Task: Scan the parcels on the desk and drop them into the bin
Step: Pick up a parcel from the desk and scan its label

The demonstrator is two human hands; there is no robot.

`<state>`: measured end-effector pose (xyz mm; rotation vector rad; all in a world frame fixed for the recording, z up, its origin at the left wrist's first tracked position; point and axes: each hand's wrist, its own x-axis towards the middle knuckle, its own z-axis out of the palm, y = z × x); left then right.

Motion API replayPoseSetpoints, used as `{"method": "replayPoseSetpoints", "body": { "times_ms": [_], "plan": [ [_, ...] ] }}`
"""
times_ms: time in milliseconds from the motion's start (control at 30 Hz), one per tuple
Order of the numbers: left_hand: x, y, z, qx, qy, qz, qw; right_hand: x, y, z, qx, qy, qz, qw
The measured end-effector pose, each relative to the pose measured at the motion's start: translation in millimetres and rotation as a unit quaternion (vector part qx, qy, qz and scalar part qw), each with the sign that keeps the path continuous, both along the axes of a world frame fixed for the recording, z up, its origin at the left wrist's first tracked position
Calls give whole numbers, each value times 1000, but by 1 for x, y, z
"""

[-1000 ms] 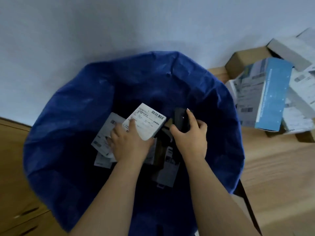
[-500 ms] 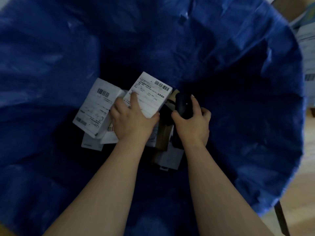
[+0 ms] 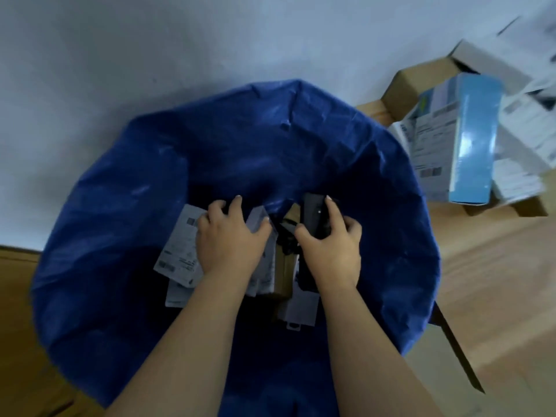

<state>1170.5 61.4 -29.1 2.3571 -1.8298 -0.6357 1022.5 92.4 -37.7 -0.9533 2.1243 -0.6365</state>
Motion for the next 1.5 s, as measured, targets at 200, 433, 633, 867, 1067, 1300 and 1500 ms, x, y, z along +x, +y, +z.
{"method": "replayPoseSetpoints", "body": {
  "times_ms": [200,433,633,867,1067,1300,1500],
  "plan": [
    [-19,6,72,-87,17,-73,993,-6,23,72,-70,26,-30,997],
    [-61,31,132,-136,73,-148,977,-51,62,143,-130,29,-82,988],
    [-119,69,165,-140,93,-212,963,-100,114,184,-159,48,-148,975],
    [-212,125,189,-153,84,-298,938,-175,190,204,-210,48,-227,950],
    [-322,187,206,-158,93,-355,917,-275,265,211,-224,61,-273,934],
    [-465,280,214,-149,132,-395,897,-409,372,216,-213,98,-330,914],
    [-559,336,211,-134,149,-430,880,-495,441,213,-204,105,-385,894]
  ]
}}
